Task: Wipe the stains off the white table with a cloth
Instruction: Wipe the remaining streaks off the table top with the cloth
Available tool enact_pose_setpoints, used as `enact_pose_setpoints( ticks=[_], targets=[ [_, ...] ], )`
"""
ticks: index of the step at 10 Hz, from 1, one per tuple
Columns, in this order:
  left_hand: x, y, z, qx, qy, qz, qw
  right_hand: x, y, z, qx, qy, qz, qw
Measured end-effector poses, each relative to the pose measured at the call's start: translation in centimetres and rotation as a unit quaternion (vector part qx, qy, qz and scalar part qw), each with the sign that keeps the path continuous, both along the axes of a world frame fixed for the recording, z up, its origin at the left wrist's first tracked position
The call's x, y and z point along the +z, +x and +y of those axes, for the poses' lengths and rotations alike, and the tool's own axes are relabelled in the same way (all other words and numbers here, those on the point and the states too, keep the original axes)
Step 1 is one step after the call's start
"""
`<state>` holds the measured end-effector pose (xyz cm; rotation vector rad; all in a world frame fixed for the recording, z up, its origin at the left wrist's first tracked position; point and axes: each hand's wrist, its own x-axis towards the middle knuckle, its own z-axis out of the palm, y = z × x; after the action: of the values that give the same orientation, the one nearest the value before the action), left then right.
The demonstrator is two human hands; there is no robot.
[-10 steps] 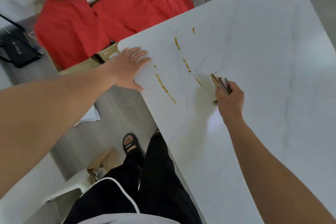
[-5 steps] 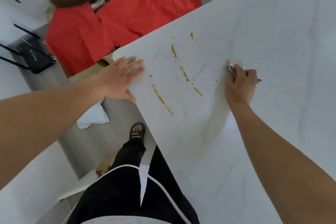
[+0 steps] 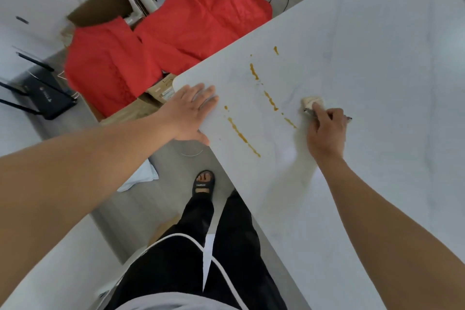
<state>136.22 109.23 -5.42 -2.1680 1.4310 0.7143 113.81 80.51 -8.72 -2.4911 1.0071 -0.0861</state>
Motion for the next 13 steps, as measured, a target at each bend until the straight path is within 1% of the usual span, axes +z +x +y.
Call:
enact_pose_setpoints(
  ticks=[1,2,3,4,5,6,7,8,9,10,11,12,13],
  targets=[
    [-0.4,0.1,0.2,-0.005,-0.008,0.001,1.0,-0.1,0.0,2.8,-0.003,-0.02,0.011,1.0],
    [-0.6,0.1,0.2,-0.008,-0.007,-0.006,1.0,-0.2,-0.9,3.8,0.137,-0.043,0.0,0.99],
    [-0.7,0.2,0.3,-0.02,-0.011,-0.012,1.0,0.1,-0.8,2.9,0.153,-0.038,0.002,0.987],
    [-0.8,0.2,0.4,-0.021,-0.012,-0.011,1.0,-0.2,0.1,3.9,0.003,-0.016,0.004,1.0],
    [-0.7,0.3,0.4,-0.022,-0.014,-0.009,1.0,-0.2,-0.4,6.2,0.069,-0.023,-0.005,0.997],
    [-0.9,0.4,0.5,-0.024,-0.021,-0.006,0.999,-0.3,-1.3,6.7,0.163,-0.028,-0.03,0.986],
    [-1.0,0.4,0.6,-0.029,-0.023,-0.005,0.999,0.0,-0.9,6.7,0.051,0.016,-0.016,0.998],
    [-1.1,0.4,0.7,-0.029,-0.033,-0.005,0.999,0.2,-1.0,9.3,-0.05,0.004,-0.006,0.999],
    [-1.2,0.5,0.8,-0.029,-0.04,0.0,0.999,-0.1,-2.1,11.1,0.129,-0.024,-0.01,0.991],
    [-1.3,0.5,0.9,-0.027,-0.042,0.002,0.999,0.1,-2.2,10.5,0.132,-0.014,-0.011,0.991],
    [-1.5,0.5,0.9,-0.026,-0.045,0.007,0.999,-0.2,-1.6,10.9,-0.04,0.016,-0.02,0.999],
    [-1.5,0.5,1.0,-0.024,-0.044,0.007,0.999,-0.4,-1.4,13.1,-0.01,-0.012,-0.024,1.0],
    [-1.5,0.5,0.9,-0.024,-0.047,0.005,0.999,-0.1,-2.0,14.0,0.126,-0.013,-0.022,0.992]
  ],
)
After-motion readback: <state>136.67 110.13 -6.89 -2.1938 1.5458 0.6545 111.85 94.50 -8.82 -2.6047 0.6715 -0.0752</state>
